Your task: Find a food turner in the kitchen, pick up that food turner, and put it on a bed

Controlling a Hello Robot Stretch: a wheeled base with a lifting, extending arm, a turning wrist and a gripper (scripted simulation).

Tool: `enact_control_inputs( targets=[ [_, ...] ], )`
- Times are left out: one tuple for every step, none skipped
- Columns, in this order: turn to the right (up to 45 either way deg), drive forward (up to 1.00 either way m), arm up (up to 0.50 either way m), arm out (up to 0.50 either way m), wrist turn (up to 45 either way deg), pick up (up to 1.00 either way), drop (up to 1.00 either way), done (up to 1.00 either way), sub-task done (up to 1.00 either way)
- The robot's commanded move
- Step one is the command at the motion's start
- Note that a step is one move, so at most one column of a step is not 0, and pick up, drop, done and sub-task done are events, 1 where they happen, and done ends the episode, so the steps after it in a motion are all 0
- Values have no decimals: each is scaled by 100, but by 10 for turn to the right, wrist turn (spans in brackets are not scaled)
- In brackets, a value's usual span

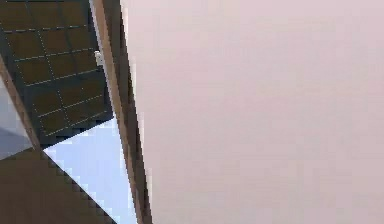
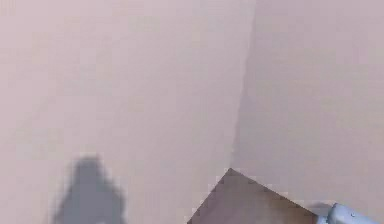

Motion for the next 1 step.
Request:
enact_control_inputs(
  targets=[
    [-270, 0, 0, 0, 0, 0, 0, 0, 0]
  ],
)
